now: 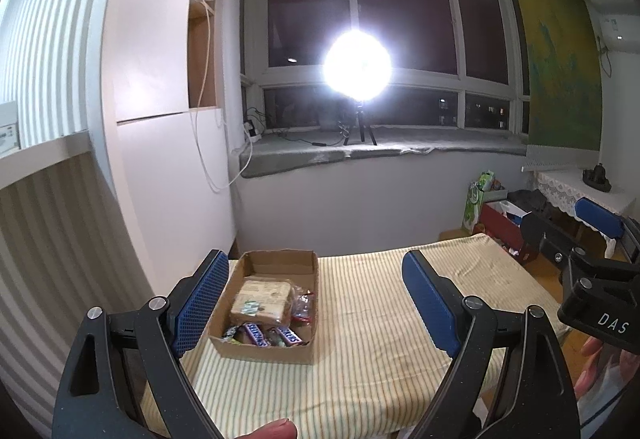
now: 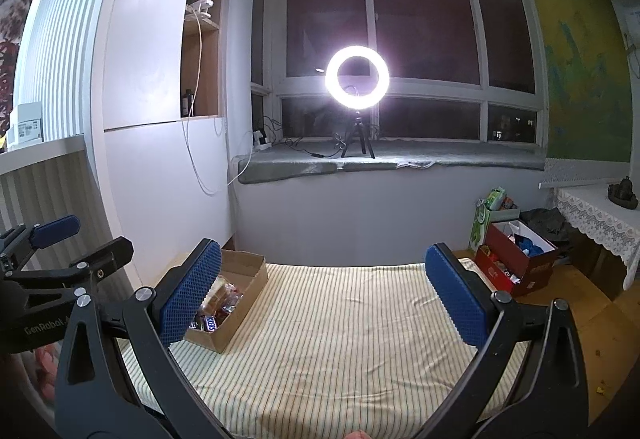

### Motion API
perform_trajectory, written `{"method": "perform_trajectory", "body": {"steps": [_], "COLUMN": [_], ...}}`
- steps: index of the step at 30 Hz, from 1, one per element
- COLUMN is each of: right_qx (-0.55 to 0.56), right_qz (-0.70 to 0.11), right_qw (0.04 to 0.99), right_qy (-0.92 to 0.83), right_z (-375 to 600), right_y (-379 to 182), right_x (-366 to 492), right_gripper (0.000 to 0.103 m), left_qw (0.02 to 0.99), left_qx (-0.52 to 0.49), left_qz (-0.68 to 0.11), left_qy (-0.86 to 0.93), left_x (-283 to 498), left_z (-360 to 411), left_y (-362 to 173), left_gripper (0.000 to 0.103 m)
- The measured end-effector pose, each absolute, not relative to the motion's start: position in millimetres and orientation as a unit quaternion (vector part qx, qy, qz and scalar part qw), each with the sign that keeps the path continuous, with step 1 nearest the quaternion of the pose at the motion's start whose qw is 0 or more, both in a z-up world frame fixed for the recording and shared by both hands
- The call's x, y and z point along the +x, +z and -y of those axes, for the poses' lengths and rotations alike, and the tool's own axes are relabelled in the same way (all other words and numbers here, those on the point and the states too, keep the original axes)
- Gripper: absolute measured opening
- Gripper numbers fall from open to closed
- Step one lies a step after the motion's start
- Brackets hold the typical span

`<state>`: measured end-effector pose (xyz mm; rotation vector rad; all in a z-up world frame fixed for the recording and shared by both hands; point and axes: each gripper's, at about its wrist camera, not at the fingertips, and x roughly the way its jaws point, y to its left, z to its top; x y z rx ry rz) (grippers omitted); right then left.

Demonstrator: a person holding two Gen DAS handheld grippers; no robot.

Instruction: Organize snacks

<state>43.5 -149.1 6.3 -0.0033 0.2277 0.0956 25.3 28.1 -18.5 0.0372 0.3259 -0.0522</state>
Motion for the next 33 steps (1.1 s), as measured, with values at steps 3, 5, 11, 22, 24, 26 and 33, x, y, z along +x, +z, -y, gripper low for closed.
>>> {"method": "perform_trajectory", "body": {"steps": [3,5,11,22,24,26,33], "right_qx": [-0.001,-0.001,-0.002,-0.005,-0.005,-0.005,-0.006], "right_qz": [-0.114,-0.115,-0.113,-0.113,-0.112,-0.111,-0.111], "right_qw": [0.992,0.992,0.992,0.992,0.992,0.992,0.992], "right_qy": [0.047,0.046,0.046,0.049,0.05,0.051,0.054], "right_z": [149.7,150.3,149.1,147.9,147.7,147.9,151.2], "right_y": [6.2,6.6,6.3,9.1,9.2,9.4,9.3], "right_x": [44.0,44.6,46.0,47.9,47.0,47.3,48.8], "right_gripper": [0.103,0.103,0.103,0.103,0.103,0.103,0.103], "left_qw": [0.987,0.987,0.987,0.987,0.987,0.988,0.988], "left_qx": [0.015,0.014,0.011,0.015,0.014,0.013,0.013], "left_qz": [-0.16,-0.16,-0.16,-0.158,-0.157,-0.156,-0.156], "left_qy": [-0.023,-0.019,-0.012,-0.007,-0.007,-0.007,-0.006], "left_x": [23.0,21.9,25.2,23.4,23.5,23.4,22.7], "left_z": [-29.6,-29.5,-30.0,-30.3,-30.9,-31.4,-31.2], "left_y": [-17.5,-16.9,-18.0,-17.4,-17.2,-16.7,-16.4], "left_gripper": [0.089,0.089,0.089,0.089,0.089,0.089,0.089]}}
